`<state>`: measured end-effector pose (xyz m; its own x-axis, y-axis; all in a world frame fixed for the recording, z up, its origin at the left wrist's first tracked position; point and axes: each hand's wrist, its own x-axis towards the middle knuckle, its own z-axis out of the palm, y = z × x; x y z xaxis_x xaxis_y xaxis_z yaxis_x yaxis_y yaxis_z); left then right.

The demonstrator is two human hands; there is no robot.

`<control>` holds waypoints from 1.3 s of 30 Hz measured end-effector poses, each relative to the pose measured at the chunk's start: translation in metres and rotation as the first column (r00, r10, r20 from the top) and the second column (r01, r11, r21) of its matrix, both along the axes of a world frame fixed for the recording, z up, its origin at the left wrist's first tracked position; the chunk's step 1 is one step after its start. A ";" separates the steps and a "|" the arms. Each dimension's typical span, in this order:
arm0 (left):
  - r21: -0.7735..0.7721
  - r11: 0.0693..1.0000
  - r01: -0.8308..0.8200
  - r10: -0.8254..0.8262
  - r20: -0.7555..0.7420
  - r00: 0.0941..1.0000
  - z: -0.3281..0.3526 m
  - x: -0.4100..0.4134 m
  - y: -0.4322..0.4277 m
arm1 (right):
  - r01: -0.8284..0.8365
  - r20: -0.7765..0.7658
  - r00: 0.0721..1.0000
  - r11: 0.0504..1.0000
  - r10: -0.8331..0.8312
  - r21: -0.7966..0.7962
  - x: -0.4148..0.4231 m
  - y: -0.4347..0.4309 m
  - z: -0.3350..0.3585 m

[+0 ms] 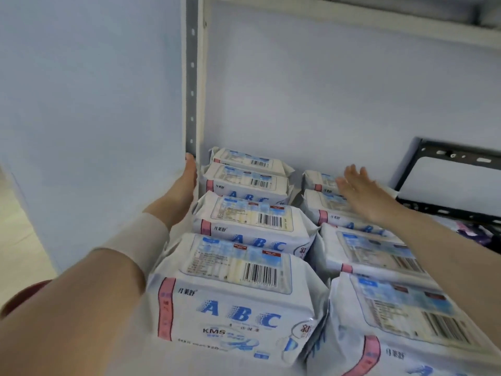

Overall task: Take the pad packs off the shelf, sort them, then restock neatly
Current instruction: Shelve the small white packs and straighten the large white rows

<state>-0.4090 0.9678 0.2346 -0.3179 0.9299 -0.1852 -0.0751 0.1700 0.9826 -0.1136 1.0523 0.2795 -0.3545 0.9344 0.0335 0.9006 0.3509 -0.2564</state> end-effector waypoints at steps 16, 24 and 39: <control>0.102 0.985 0.141 -0.155 0.137 0.978 -0.003 -0.040 0.067 | 0.002 0.216 0.976 0.998 0.013 -0.069 -0.013 0.035 -0.017; 0.116 0.977 0.182 -0.200 0.175 0.964 -0.006 -0.040 0.077 | -0.126 0.113 0.984 0.988 0.135 -0.089 -0.048 0.028 0.016; 0.085 0.979 0.184 -0.196 0.173 0.965 -0.008 -0.031 0.062 | -0.071 0.068 0.994 0.978 0.085 -0.194 -0.090 0.025 0.015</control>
